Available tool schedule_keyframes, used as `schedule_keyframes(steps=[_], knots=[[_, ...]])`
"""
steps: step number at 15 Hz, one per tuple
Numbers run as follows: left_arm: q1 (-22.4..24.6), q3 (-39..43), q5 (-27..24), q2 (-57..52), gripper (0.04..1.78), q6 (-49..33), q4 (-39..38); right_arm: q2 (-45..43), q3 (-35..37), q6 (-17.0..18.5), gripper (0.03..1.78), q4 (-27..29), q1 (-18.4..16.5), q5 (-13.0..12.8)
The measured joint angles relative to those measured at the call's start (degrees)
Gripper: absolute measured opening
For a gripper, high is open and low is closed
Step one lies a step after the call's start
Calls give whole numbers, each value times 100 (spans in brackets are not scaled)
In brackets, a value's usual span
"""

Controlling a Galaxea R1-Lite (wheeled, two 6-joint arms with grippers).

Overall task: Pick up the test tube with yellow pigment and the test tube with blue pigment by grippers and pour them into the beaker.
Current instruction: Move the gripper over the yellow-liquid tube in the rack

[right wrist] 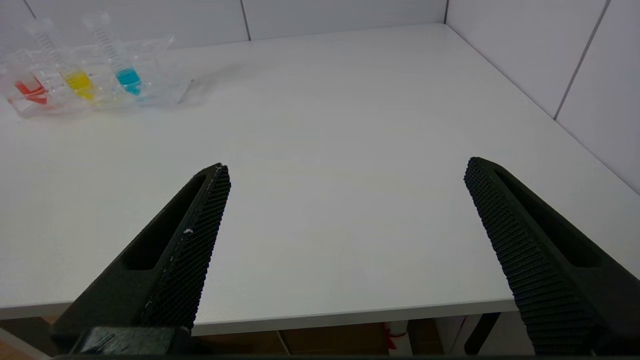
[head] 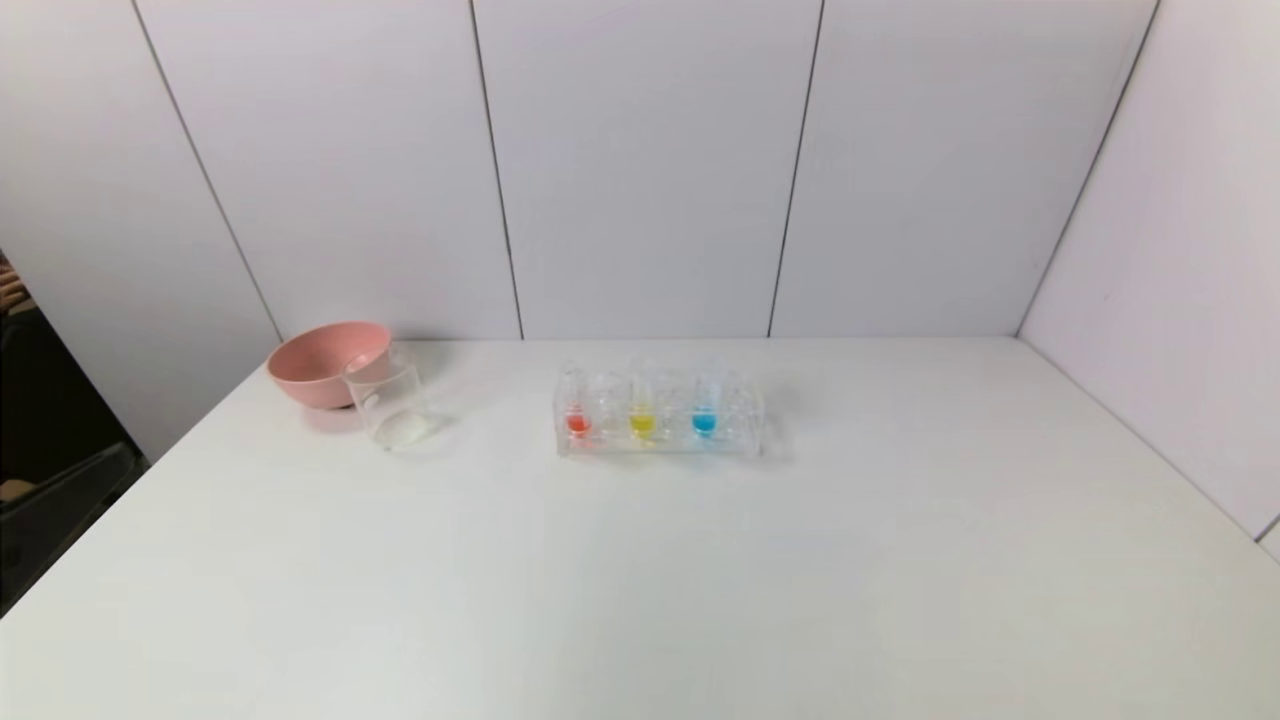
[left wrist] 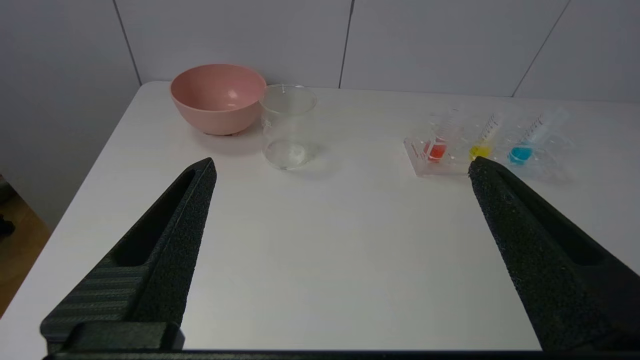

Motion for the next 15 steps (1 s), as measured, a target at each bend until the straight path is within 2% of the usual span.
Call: schedule_keyframes(steps=[2,4,8,11,15], knots=[[-193,-182,82,1034,176,-78,-703,0,0,0,171,0,0,0],[-564,-325,379,1963,176,-166,-1428,0,0,0,171,0,2,0],[-1880,-680,1514,3630,176,-306,-2918,0,0,-2,171,2,0,0],[-2806,-1012,2319,4595,176,-500,-3585,0,0,1,171,0,2,0],[-3624,-1284,3123,5576,176,-574,-4262,0,0,1,171,0,0,0]])
